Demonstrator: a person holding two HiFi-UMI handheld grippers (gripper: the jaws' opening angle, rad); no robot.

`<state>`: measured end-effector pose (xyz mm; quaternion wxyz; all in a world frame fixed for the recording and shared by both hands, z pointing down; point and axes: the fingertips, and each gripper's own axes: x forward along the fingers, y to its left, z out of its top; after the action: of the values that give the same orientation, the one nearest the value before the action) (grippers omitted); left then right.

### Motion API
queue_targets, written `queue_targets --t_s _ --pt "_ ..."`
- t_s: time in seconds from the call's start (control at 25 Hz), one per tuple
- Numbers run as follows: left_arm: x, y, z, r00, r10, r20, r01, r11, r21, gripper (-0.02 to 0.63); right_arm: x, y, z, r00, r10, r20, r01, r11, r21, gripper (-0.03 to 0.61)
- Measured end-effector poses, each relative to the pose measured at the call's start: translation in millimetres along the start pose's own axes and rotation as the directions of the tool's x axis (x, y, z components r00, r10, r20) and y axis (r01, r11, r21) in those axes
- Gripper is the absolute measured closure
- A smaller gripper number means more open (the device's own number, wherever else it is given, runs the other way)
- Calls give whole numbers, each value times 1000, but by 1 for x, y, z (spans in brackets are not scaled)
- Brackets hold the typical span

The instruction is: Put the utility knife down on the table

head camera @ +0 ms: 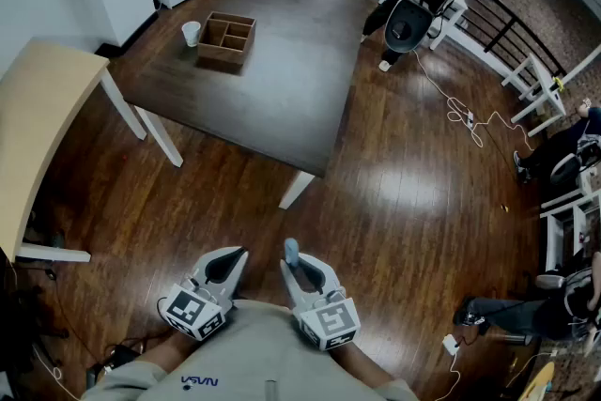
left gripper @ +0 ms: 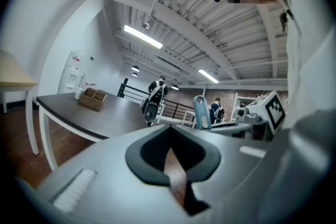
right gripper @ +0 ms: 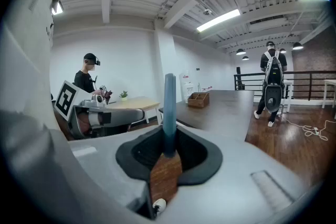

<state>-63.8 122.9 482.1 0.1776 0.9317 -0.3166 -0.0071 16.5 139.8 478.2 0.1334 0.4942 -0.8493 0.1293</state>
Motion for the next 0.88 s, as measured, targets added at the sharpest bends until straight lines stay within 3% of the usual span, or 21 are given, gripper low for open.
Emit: queue_targets --t_s 0.4,0.88 --pt "-25 105 55 998 -5 62 4 1000 15 612 99 35 48 999 -34 2 34 999 -40 511" --pt "-39 177 79 988 106 115 -108 994 13 612 173 43 70 1000 29 -3 -29 997 -78 511"
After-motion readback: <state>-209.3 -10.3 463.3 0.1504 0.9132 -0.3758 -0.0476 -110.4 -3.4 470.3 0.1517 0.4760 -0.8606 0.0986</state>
